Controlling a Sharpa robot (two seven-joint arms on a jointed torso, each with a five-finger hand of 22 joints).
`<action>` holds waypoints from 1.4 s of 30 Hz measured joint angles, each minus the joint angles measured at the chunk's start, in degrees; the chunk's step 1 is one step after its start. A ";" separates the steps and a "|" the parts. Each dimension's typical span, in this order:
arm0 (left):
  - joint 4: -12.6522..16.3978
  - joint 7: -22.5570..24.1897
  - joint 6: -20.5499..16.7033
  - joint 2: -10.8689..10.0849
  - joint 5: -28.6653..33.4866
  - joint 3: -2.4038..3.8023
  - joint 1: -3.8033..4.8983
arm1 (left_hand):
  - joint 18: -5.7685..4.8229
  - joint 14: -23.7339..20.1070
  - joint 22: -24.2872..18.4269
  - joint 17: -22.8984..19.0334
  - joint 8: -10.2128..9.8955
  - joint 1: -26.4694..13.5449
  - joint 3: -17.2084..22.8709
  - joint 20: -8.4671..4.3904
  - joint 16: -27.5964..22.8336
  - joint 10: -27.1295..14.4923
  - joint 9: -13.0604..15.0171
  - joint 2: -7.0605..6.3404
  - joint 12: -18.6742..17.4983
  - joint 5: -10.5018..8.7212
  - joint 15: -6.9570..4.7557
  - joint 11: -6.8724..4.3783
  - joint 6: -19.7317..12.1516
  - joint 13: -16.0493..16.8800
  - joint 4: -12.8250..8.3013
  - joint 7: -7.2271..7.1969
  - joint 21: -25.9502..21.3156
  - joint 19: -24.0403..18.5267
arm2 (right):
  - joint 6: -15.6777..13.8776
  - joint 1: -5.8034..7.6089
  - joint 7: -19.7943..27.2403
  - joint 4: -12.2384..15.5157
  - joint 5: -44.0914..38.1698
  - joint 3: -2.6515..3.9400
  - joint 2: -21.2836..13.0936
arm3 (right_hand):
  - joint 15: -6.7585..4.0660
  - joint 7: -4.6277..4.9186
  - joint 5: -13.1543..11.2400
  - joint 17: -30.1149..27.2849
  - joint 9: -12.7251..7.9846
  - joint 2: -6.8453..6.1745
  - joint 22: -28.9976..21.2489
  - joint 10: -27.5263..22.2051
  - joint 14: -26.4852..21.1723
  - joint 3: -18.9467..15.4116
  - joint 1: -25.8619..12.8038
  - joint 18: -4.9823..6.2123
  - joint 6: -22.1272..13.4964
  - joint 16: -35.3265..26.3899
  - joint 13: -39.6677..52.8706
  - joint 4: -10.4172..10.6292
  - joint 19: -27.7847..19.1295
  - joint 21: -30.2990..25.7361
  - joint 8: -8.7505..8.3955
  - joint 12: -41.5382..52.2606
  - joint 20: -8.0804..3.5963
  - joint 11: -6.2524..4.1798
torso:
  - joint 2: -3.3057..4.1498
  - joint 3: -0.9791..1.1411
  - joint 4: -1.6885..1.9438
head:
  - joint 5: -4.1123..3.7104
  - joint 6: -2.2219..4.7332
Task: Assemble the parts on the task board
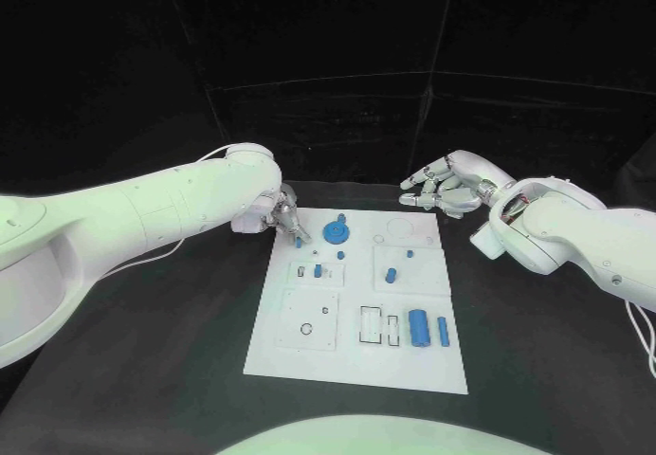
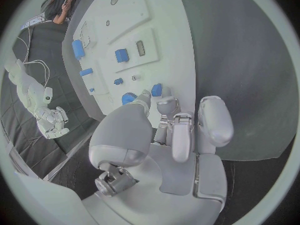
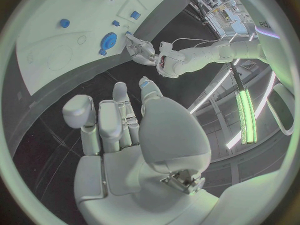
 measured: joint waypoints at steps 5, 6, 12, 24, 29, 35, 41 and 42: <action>0.17 0.00 -0.10 -0.16 0.53 0.00 0.00 | 0.00 0.00 0.00 0.00 0.24 3.70 1.59 0.00 0.00 0.00 0.00 2.01 0.00 0.00 0.00 0.00 0.03 0.00 -2.53 -0.04 0.00 0.00 | 0.00 0.00 -0.01 -0.05 0.00 0.00 0.02 | 0.00 0.00 0.14 0.00 0.00 0.00 0.00 0.00 0.00 0.00 0.00 0.00 0.00 0.00 0.00 0.00 0.00 -0.23 0.00 -0.21 0.00 0.00 | 0.00 0.01 -0.01 | -0.03 0.01; 0.23 0.00 -0.16 -0.20 0.71 0.00 -0.01 | 0.00 0.00 0.05 0.00 0.24 4.27 2.05 0.00 0.00 -0.09 0.00 2.53 0.00 0.00 0.00 -0.09 0.20 0.00 -3.00 -0.21 0.00 0.00 | 0.00 0.00 -0.01 -0.05 0.00 0.00 0.02 | 0.00 0.00 0.24 0.00 0.00 0.00 0.00 0.00 0.00 0.00 0.00 0.00 0.00 0.00 0.00 0.00 0.00 -0.24 0.00 -0.21 0.00 0.00 | 0.00 0.01 -0.01 | -0.05 0.01; 0.91 0.08 -1.19 -0.66 2.44 0.00 -0.12 | 0.00 0.00 0.47 0.00 0.68 9.95 5.91 0.00 0.00 -0.40 0.16 3.94 0.00 -0.07 0.00 -0.64 0.29 0.26 -7.81 -0.74 0.25 0.00 | 0.01 0.00 -0.03 -0.20 0.00 0.00 0.09 | 0.00 0.00 0.24 -0.05 0.00 0.00 -0.08 0.00 0.00 0.00 0.00 0.00 0.00 0.00 -0.09 0.00 0.00 -0.24 0.00 -0.21 0.00 0.00 | 0.01 0.01 -0.02 | -0.09 -0.17; 7.22 0.86 -5.91 -5.34 6.34 0.03 -0.16 | -0.01 0.00 1.50 0.00 1.61 11.21 7.23 -0.39 0.00 -0.07 0.26 4.43 0.47 -0.45 0.00 -0.94 0.07 0.80 -9.03 -0.93 0.90 0.40 | 0.14 0.00 -0.08 -0.84 0.01 -0.01 0.10 | 0.00 0.00 0.24 -0.14 0.00 0.02 -0.34 0.00 0.00 0.00 -0.02 -0.01 0.00 -0.23 -0.16 0.00 -0.21 -0.24 0.00 -0.21 -0.21 0.00 | -0.02 0.02 0.08 | -0.19 -0.40; 11.50 1.00 -8.54 -7.94 7.26 0.03 -0.16 | 0.00 0.00 1.75 0.00 1.61 11.22 7.44 -0.39 0.00 0.02 0.26 4.43 0.48 -0.47 0.00 -1.03 0.05 0.94 -8.83 -0.91 0.90 0.40 | 0.16 0.00 -0.11 -0.90 0.01 -0.01 0.09 | 0.00 0.00 0.24 -0.14 0.00 0.31 -0.34 0.00 0.00 -0.16 -0.31 -0.01 0.00 -0.30 -0.16 0.16 -0.21 -0.24 0.00 -0.21 -0.21 0.00 | -0.06 0.03 0.11 | -0.07 -0.40; 16.69 1.17 -11.85 -10.92 7.89 0.02 -0.16 | -0.01 0.00 1.97 0.00 1.84 11.22 7.44 -0.39 0.00 0.22 0.26 4.44 0.71 -0.52 0.00 -1.23 -0.05 1.03 -8.83 -0.81 1.16 0.40 | 0.18 -0.02 -0.16 -0.95 0.01 -0.01 0.10 | 0.00 0.00 0.24 -0.19 0.00 0.31 -0.51 0.00 0.00 -0.16 -0.31 -0.01 0.00 -0.30 -0.25 0.16 -0.21 -0.53 0.00 -0.21 -0.21 0.00 | -0.06 0.03 0.04 | 0.38 -0.28; 21.49 1.39 -16.04 -13.93 7.92 -0.05 -0.93 | 0.00 0.00 2.41 0.00 2.05 11.22 7.60 -0.58 0.00 0.34 0.26 4.44 0.71 -0.39 0.00 -1.12 -0.12 1.13 -8.67 -0.73 1.39 0.59 | 0.19 -0.02 -0.20 -1.07 0.02 -0.01 0.15 | 0.00 0.00 0.24 -0.19 0.00 0.30 -0.51 0.00 0.00 -0.16 -0.31 -0.01 0.00 -0.30 -0.25 0.16 -0.21 -0.64 0.00 -0.21 -0.21 0.00 | -0.06 0.04 0.04 | 0.41 -0.37; 22.14 1.43 -16.70 -14.32 7.83 -0.07 -1.14 | 0.00 0.00 2.52 0.00 2.05 11.22 7.60 -0.58 0.00 0.54 0.26 4.43 0.83 -0.39 0.00 -1.15 -0.12 1.22 -8.67 -0.73 1.62 0.59 | 0.20 -0.02 -0.21 -1.09 0.02 -0.01 0.17 | 0.00 0.00 0.24 -0.19 0.00 0.31 -0.51 0.00 0.00 -0.16 -0.31 -0.02 0.00 -0.30 -0.25 0.16 -0.21 -0.64 0.00 -0.21 -0.21 0.00 | -0.06 0.04 0.08 | 0.41 -0.41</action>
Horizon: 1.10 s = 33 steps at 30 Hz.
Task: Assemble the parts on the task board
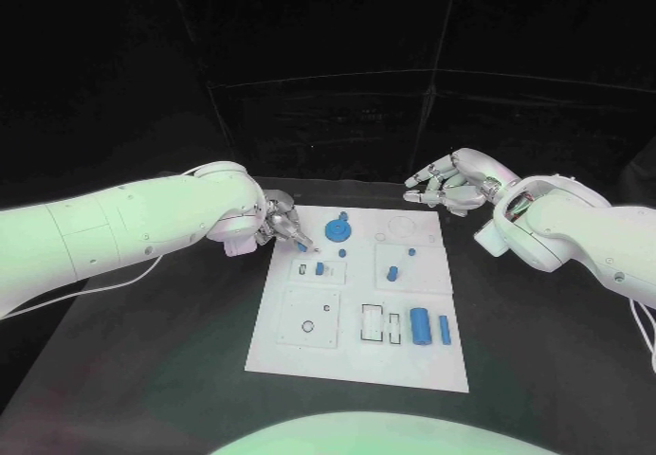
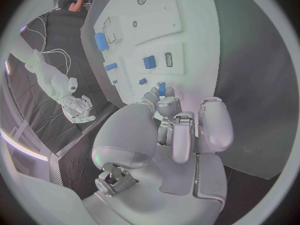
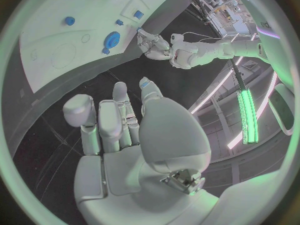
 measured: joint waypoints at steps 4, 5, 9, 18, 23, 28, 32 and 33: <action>2.58 0.07 -2.42 -1.43 -0.66 -0.07 -0.79 | 0.00 0.04 0.27 0.00 0.22 -0.19 0.08 0.00 0.00 0.11 0.00 -0.18 0.10 0.00 -0.04 -0.10 0.00 0.12 0.08 0.00 0.06 0.00 | 0.02 0.00 -0.02 -0.09 0.00 0.00 0.18 | 0.00 0.20 0.00 0.00 0.00 0.00 0.00 0.00 0.00 -0.13 0.00 0.00 -0.21 0.00 0.00 0.13 0.00 0.00 0.00 0.00 0.00 0.00 | 0.00 -0.02 0.10 | 0.05 -0.08; 3.27 0.07 -3.02 -1.76 -0.96 -0.13 -1.02 | 0.00 0.19 0.33 0.00 0.49 -0.35 0.16 0.00 0.00 0.20 0.00 -0.34 0.10 0.00 -0.19 -0.19 0.00 0.12 0.16 0.00 0.26 0.00 | 0.03 0.00 -0.02 -0.10 0.00 0.00 0.22 | 0.00 0.20 0.00 0.00 0.00 0.00 0.00 0.00 0.00 -0.13 0.00 0.00 -0.20 0.00 0.00 0.13 0.00 0.00 0.00 0.00 0.00 0.00 | 0.00 -0.02 0.10 | 0.10 -0.13; 4.60 0.08 -4.28 -2.48 -1.75 -0.62 -1.46 | 0.00 0.21 0.39 0.00 0.84 -0.48 0.17 0.00 0.00 0.30 0.00 -0.46 0.10 0.00 -0.21 -0.29 0.00 0.12 0.16 0.00 0.26 0.00 | 0.05 -0.01 -0.03 -0.18 0.00 -0.01 0.24 | 0.00 0.20 0.00 0.00 0.00 0.00 0.00 0.00 0.00 -0.13 0.00 0.00 -0.21 0.00 0.01 0.13 0.00 0.00 0.00 0.00 0.00 0.00 | 0.00 -0.03 0.09 | 0.25 -0.30; 5.95 0.00 -5.48 -3.41 -3.50 -1.23 -2.23 | 0.00 -0.01 0.41 0.00 1.11 -0.79 0.38 -0.15 0.00 0.31 0.00 -0.78 0.10 0.00 -0.42 -0.28 0.01 0.12 0.26 0.00 0.26 0.16 | 0.10 -0.02 -0.05 -0.24 0.01 -0.01 0.24 | 0.00 0.20 0.00 0.01 0.00 0.00 0.01 0.00 0.00 -0.13 0.00 0.00 -0.21 0.00 -0.03 0.13 0.00 0.00 0.00 0.00 0.00 0.00 | 0.01 -0.05 0.07 | 0.36 -0.55; 6.47 -0.01 -5.37 -3.54 -4.59 -1.30 -2.41 | 0.00 -0.01 0.52 0.00 1.12 -0.96 0.55 -0.15 0.00 0.31 0.01 -0.92 0.09 -0.01 -0.42 -0.28 0.01 0.12 0.41 0.00 0.26 0.15 | 0.14 -0.04 -0.05 -0.30 0.01 -0.02 0.24 | 0.00 0.20 0.00 0.01 0.00 0.00 0.01 0.00 0.00 -0.13 0.00 0.00 -0.21 0.00 -0.04 0.13 0.00 0.00 0.00 0.00 0.00 0.00 | 0.03 -0.05 0.03 | 0.39 -0.64; 6.70 -0.01 -4.96 -3.57 -5.59 -1.32 -2.48 | 0.00 -0.01 0.57 0.00 1.12 -1.01 0.88 -0.15 0.00 0.30 0.01 -1.29 0.09 -0.01 -0.42 -0.27 0.01 0.11 0.09 0.00 0.26 0.15 | 0.17 -0.04 -0.05 -0.36 0.01 -0.02 0.27 | 0.00 0.20 0.00 0.01 0.00 0.00 -0.01 0.00 0.00 -0.13 0.00 0.01 -0.20 0.00 -0.04 0.13 0.00 0.00 0.00 0.00 0.00 0.00 | 0.03 -0.03 0.02 | 0.36 -0.71; 6.90 -0.01 -4.64 -3.57 -6.13 -1.32 -2.50 | 0.00 -0.01 0.56 0.00 1.12 -1.23 1.06 -0.15 0.00 0.30 0.06 -1.53 0.09 -0.01 -0.42 -0.27 0.02 0.11 -0.09 -0.01 0.26 0.15 | 0.18 -0.05 -0.05 -0.36 0.01 -0.02 0.29 | 0.00 0.20 0.00 0.01 0.00 0.00 -0.05 0.00 0.00 -0.13 0.01 0.00 -0.20 0.00 -0.09 0.13 0.00 0.00 0.00 0.00 0.00 0.00 | 0.03 -0.01 0.00 | 0.37 -0.79; 6.97 -0.01 -4.54 -3.57 -6.22 -1.32 -2.51 | 0.00 -0.01 0.56 0.00 1.12 -1.31 1.27 -0.15 0.00 0.30 0.06 -1.61 0.09 -0.01 -0.42 -0.27 0.02 0.11 -0.30 -0.01 0.26 0.15 | 0.19 -0.05 -0.05 -0.36 0.01 -0.02 0.29 | 0.00 0.20 0.00 0.01 0.00 0.00 -0.05 0.00 0.00 -0.13 0.01 0.01 -0.20 0.00 -0.09 0.13 0.00 0.00 0.00 0.00 0.00 0.00 | 0.03 0.00 0.00 | 0.38 -0.79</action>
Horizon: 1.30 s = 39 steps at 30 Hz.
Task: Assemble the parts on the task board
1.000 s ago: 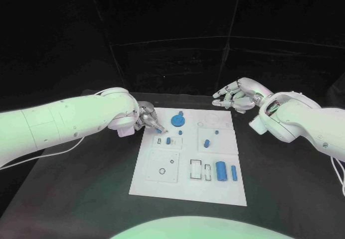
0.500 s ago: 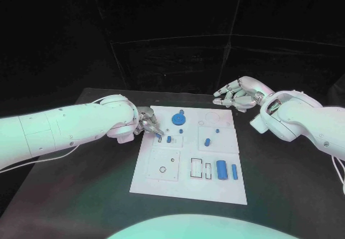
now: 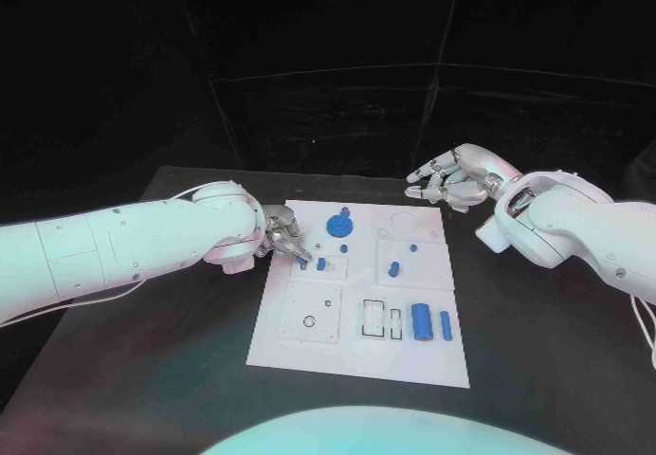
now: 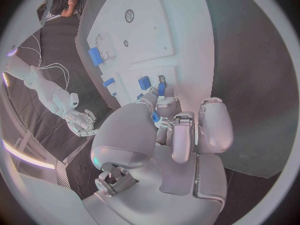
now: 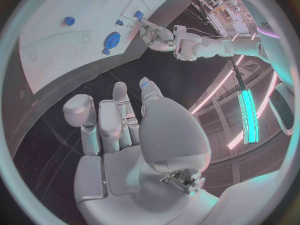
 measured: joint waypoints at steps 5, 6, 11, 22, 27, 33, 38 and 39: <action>0.32 0.00 0.61 0.00 -0.36 -0.02 -0.06 | 0.00 0.00 0.00 0.00 -0.01 -0.07 0.47 0.00 0.00 0.00 0.00 -0.07 0.00 -0.01 0.00 0.00 0.11 0.00 0.16 -0.10 0.00 0.00 | 0.03 -0.01 0.00 -0.09 0.00 0.00 0.01 | 0.00 0.00 0.00 0.00 0.00 0.00 0.00 0.00 0.00 0.00 0.00 0.01 0.00 0.00 0.00 0.00 0.00 0.00 0.00 0.00 0.00 0.00 | 0.00 0.00 0.00 | -0.09 -0.03; 0.35 0.00 0.71 0.00 -0.40 -0.02 -0.06 | 0.00 0.00 0.00 0.00 -0.01 -0.08 0.47 0.00 0.00 0.00 0.00 -0.08 0.00 -0.02 0.00 0.00 0.11 0.00 0.15 -0.10 0.00 0.00 | 0.03 -0.01 0.00 -0.10 0.00 0.00 0.01 | 0.00 0.00 0.00 0.00 0.00 0.00 0.00 0.00 0.00 0.00 0.00 0.00 0.00 0.00 0.00 0.00 0.00 0.00 0.00 0.00 0.00 0.00 | 0.00 0.00 0.00 | -0.09 -0.03; 0.44 -0.05 1.28 0.00 -0.60 -0.02 -0.07 | 0.00 0.00 -0.01 0.00 -0.02 -0.30 1.03 0.00 0.00 0.14 0.02 -0.30 0.00 -0.05 0.00 -0.13 0.11 -0.01 -0.09 -0.11 0.00 0.00 | 0.05 -0.01 0.00 -0.15 0.00 -0.01 0.04 | 0.00 0.00 0.00 0.00 0.00 0.00 0.00 0.00 0.00 -0.14 0.00 0.00 0.00 0.00 0.01 0.14 0.00 0.00 0.00 0.00 0.00 0.00 | 0.00 0.01 0.01 | 0.07 -0.08; 0.59 -0.14 2.13 0.01 -0.91 -0.10 -0.13 | 0.00 0.00 -0.01 0.00 0.18 -0.56 1.12 0.00 0.00 0.31 2.17 -0.49 0.00 -0.06 0.00 -0.12 0.23 -0.01 -0.18 -0.21 0.00 0.00 | 0.09 -0.02 0.00 -0.22 0.00 -0.01 0.09 | 0.00 0.00 0.00 0.00 0.00 0.00 0.01 0.00 0.00 -0.14 0.00 0.00 0.00 0.00 0.01 0.14 0.00 0.00 0.00 0.00 0.00 0.00 | -0.03 0.03 0.01 | 0.09 -0.12; 0.59 -0.15 2.43 0.06 -0.98 -0.09 -0.09 | 0.00 0.00 -0.01 0.00 0.22 -0.56 1.16 0.00 0.00 0.30 2.47 -0.47 -0.01 -0.07 0.00 -0.12 0.24 -0.01 -0.22 -0.23 0.00 0.00 | 0.10 -0.02 0.01 -0.22 0.00 -0.01 0.09 | 0.00 0.00 0.00 0.00 0.00 0.00 0.01 0.00 0.00 -0.14 0.00 0.00 0.00 0.00 0.02 0.14 0.00 0.00 0.00 0.00 0.00 0.00 | -0.03 0.03 0.01 | 0.09 -0.14; 0.41 -0.21 2.70 0.30 -1.09 -0.08 -0.06 | 0.00 0.00 0.03 0.00 0.22 -0.55 1.16 0.00 0.00 0.30 2.49 -0.46 -0.03 -0.11 0.00 -0.11 0.29 -0.04 -0.22 -0.27 0.00 0.00 | 0.10 -0.02 0.02 -0.22 0.00 -0.01 0.10 | 0.00 0.00 0.00 0.00 0.00 0.00 0.01 0.00 0.00 -0.14 0.00 0.00 0.00 0.00 0.02 0.14 0.00 0.00 0.00 0.00 0.00 0.00 | -0.02 0.01 0.01 | -0.01 -0.13; 0.07 -0.29 2.79 0.63 -1.15 -0.09 -0.06 | 0.00 0.00 0.03 0.00 0.22 -0.60 1.74 0.01 0.00 0.31 2.52 -0.43 -0.03 0.00 0.01 -0.09 0.30 -0.16 0.35 -0.27 0.00 0.00 | 0.10 -0.03 0.02 -0.21 0.01 -0.01 0.12 | 0.00 0.00 0.00 0.01 0.00 0.00 0.01 0.00 0.00 -0.14 0.00 0.00 0.00 0.00 0.02 0.14 0.00 0.00 0.00 0.00 0.00 0.00 | -0.02 0.01 -0.03 | -0.02 -0.13; -0.03 -0.32 2.81 0.73 -1.15 -0.11 -0.06 | 0.00 0.00 0.03 0.00 0.22 -0.61 1.89 0.01 0.00 0.32 2.53 -0.43 -0.03 0.00 0.01 -0.09 0.31 -0.16 0.50 -0.27 0.00 -0.01 | 0.10 -0.03 0.02 -0.21 0.01 -0.01 0.12 | 0.00 0.00 0.00 0.00 0.00 0.00 0.01 0.00 0.00 -0.14 0.00 0.00 0.00 0.00 0.02 0.14 0.00 0.00 0.00 0.00 0.00 0.00 | -0.02 0.01 -0.03 | -0.03 -0.13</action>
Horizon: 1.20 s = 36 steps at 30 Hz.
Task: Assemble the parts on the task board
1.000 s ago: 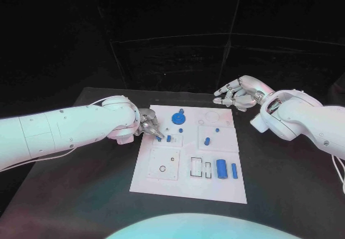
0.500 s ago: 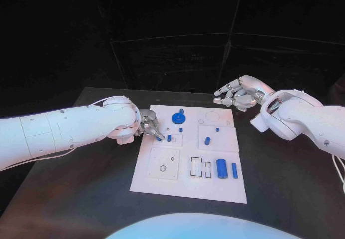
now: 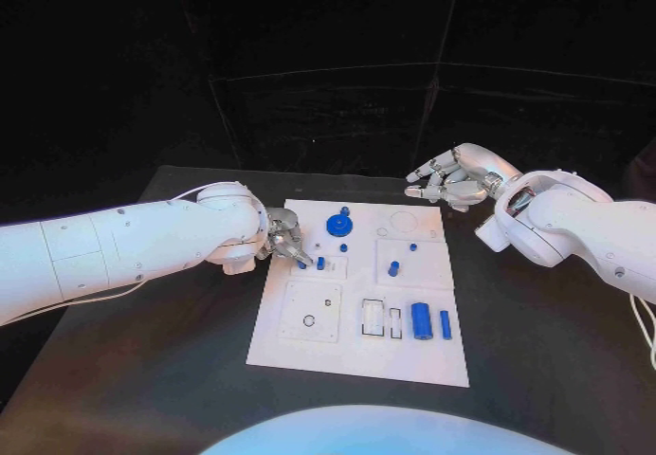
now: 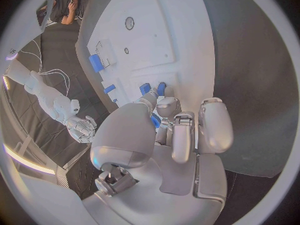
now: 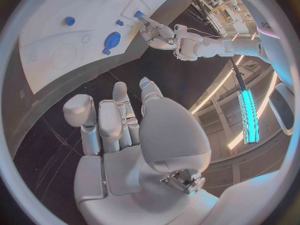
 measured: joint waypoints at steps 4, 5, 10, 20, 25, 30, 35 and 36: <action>-0.41 -0.08 0.03 0.30 0.06 -0.04 -0.04 | 0.00 0.00 0.08 0.00 0.30 -1.19 0.84 0.00 0.00 0.07 0.17 -0.48 0.00 0.00 0.00 0.08 0.02 0.00 0.09 0.01 0.00 0.00 | 0.00 0.00 0.00 0.00 0.00 0.00 0.03 | 0.00 0.00 0.00 0.00 0.00 0.00 0.00 0.00 0.00 0.00 0.00 0.00 0.00 0.00 0.00 0.00 0.00 0.00 0.00 0.00 0.00 0.00 | 0.01 0.01 0.00 | -0.11 -0.04; -0.51 -0.08 0.03 0.38 0.11 -0.04 -0.04 | 0.00 0.00 0.10 0.00 0.41 -1.68 1.23 0.00 0.00 0.07 0.28 -0.53 0.00 0.00 0.00 0.08 0.02 0.00 -0.24 0.01 0.00 0.00 | 0.00 0.00 0.00 0.00 0.00 0.00 0.05 | 0.00 0.00 0.00 0.00 0.00 0.00 0.00 0.00 0.00 0.00 0.00 0.00 0.00 0.00 0.00 0.00 0.00 0.00 0.00 0.00 0.00 0.00 | 0.01 0.02 0.00 | -0.12 -0.04; -0.97 -0.13 0.11 0.70 0.33 -0.08 -0.07 | 0.00 0.00 0.27 0.00 0.85 -3.29 2.87 0.00 0.00 0.33 0.46 -1.40 0.00 0.00 0.00 -0.14 0.45 0.05 -1.33 -0.23 0.00 0.00 | 0.00 0.00 0.00 0.04 0.00 -0.01 0.05 | 0.00 0.00 0.00 0.00 0.00 0.00 0.01 0.00 0.00 0.00 0.00 0.00 0.00 0.00 -0.05 0.00 0.00 0.00 0.00 0.00 0.00 0.00 | 0.01 0.02 0.00 | -0.13 0.00; -1.34 -0.23 0.18 0.91 0.80 -0.16 -0.07 | -0.01 0.21 0.31 0.00 1.37 -7.26 5.57 -0.19 0.00 0.53 1.14 -2.74 0.21 0.00 -0.21 -0.33 1.26 0.16 -3.24 -0.87 0.00 0.19 | 0.00 0.00 -0.02 0.15 0.00 -0.01 -0.15 | 0.00 0.00 0.00 -0.10 0.00 0.00 -0.10 0.00 0.00 0.00 0.00 0.00 0.00 0.00 -0.11 0.00 0.00 0.00 0.00 0.00 0.00 0.00 | 0.01 0.02 0.00 | -0.30 0.19; -1.48 -0.32 0.22 0.99 0.96 -0.22 -0.13 | 0.00 0.21 0.31 0.00 1.61 -8.52 5.16 -0.19 0.00 0.63 1.22 -3.16 0.21 0.01 -0.21 -0.43 1.45 0.15 -2.52 -1.05 0.00 0.20 | 0.00 0.00 -0.02 0.18 0.03 -0.01 -0.18 | 0.00 0.00 0.00 -0.10 0.00 0.00 -0.10 0.00 0.00 0.00 0.00 0.00 0.00 0.00 -0.11 0.00 0.00 0.00 0.00 0.00 0.00 0.00 | 0.01 0.02 0.03 | -0.30 0.23; -1.54 -0.33 0.24 1.08 1.20 -0.27 -0.20 | 0.00 0.21 0.10 0.00 1.74 -10.27 4.20 -0.19 0.00 0.62 1.26 -3.57 0.21 0.01 -0.21 -0.45 1.63 -0.11 -1.55 -1.24 0.00 0.19 | 0.00 0.00 -0.02 0.21 0.05 -0.01 -0.18 | 0.00 0.00 0.00 -0.10 0.00 0.00 -0.10 0.00 0.00 0.00 0.00 0.00 0.00 0.00 -0.11 0.00 0.00 0.00 0.00 0.00 0.00 0.00 | 0.01 0.00 0.03 | -0.30 0.25; -1.61 -0.34 0.24 1.10 1.45 -0.30 -0.25 | 0.00 0.21 -0.26 0.00 2.00 -13.21 2.18 -0.19 0.00 0.61 1.47 -5.08 0.21 0.02 -0.21 -0.46 1.42 -0.47 0.36 -1.03 0.00 0.19 | -0.01 0.00 -0.02 0.23 0.08 -0.01 -0.20 | 0.00 0.00 0.00 -0.15 0.00 0.00 -0.17 0.00 0.00 -0.17 0.00 0.00 0.00 -0.28 -0.11 0.17 0.00 0.00 0.00 0.00 0.00 0.00 | 0.02 -0.01 0.03 | -0.31 0.22; -1.61 -0.34 0.23 1.10 1.50 -0.31 -0.26 | 0.00 0.21 -0.34 0.00 2.00 -13.81 1.67 -0.19 0.00 0.59 1.48 -5.27 0.19 0.02 -0.21 -0.44 1.42 -0.53 0.59 -1.03 -0.07 0.19 | -0.01 0.00 -0.02 0.24 0.09 -0.01 -0.21 | 0.00 0.00 0.00 -0.15 0.00 0.00 -0.17 0.00 0.00 -0.17 0.00 0.00 0.00 -0.31 -0.11 0.17 0.00 0.00 0.00 0.00 0.00 0.00 | 0.02 -0.01 0.03 | -0.34 0.21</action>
